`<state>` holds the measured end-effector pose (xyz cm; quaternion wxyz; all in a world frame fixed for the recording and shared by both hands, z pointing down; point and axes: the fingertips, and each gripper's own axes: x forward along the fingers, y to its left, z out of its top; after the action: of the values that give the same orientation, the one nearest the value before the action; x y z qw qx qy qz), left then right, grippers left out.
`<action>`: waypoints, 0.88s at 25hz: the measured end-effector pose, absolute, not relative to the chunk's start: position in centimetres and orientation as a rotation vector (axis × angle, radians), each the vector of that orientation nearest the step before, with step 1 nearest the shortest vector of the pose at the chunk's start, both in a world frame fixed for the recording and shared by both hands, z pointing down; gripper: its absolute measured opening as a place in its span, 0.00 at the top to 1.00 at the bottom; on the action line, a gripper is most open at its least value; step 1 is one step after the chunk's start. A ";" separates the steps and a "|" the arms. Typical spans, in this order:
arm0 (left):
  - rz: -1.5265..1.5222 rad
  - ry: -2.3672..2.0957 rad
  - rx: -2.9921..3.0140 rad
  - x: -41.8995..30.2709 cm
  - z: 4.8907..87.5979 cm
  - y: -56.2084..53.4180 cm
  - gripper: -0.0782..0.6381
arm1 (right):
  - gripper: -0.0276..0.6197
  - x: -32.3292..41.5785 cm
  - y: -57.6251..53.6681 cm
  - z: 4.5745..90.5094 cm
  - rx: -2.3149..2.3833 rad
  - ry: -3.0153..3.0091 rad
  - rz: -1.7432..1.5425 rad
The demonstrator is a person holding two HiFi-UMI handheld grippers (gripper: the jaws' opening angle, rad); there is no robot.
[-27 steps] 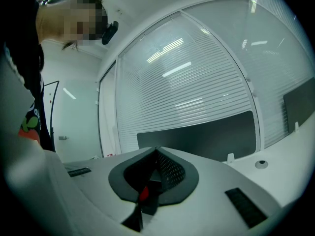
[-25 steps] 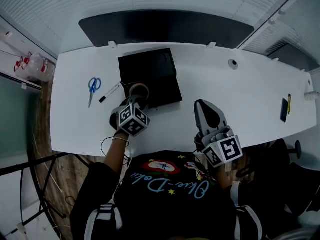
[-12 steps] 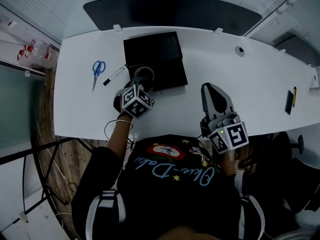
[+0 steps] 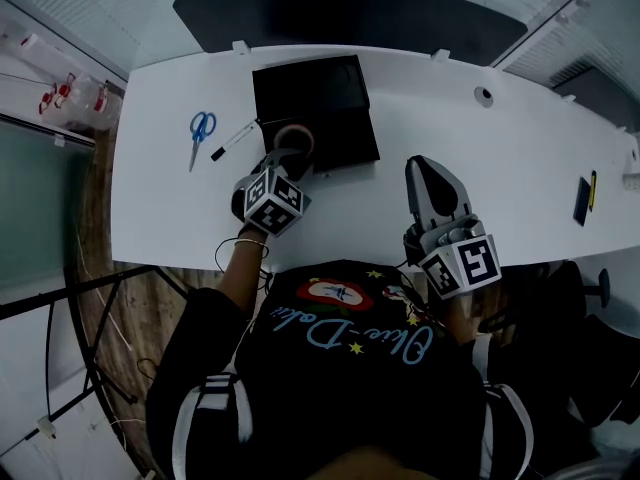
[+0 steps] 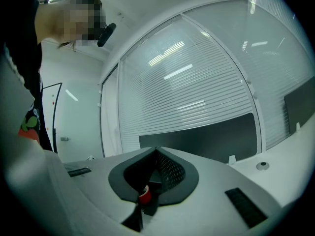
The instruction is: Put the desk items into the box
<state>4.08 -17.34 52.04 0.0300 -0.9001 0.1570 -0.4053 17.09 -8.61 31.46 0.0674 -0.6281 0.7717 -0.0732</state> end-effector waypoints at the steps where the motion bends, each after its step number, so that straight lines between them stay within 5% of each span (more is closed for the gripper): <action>1: -1.236 0.494 -2.782 4.0 51.8 -17.3 0.78 | 0.95 17.0 -8.6 31.4 -1.890 2.328 -0.218; 5: -1.158 0.563 -2.802 3.7 50.5 -17.3 0.86 | 0.95 16.9 -8.4 31.4 -1.879 2.339 -0.212; 22: -0.987 0.779 -2.804 2.5 45.9 -16.5 0.87 | 0.95 16.2 -8.3 31.5 -1.775 2.393 -0.232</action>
<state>2.46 -16.50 45.92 0.0343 -0.9119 0.2534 -0.3211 16.21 -8.31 31.50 0.0764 -0.5921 0.7985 -0.0774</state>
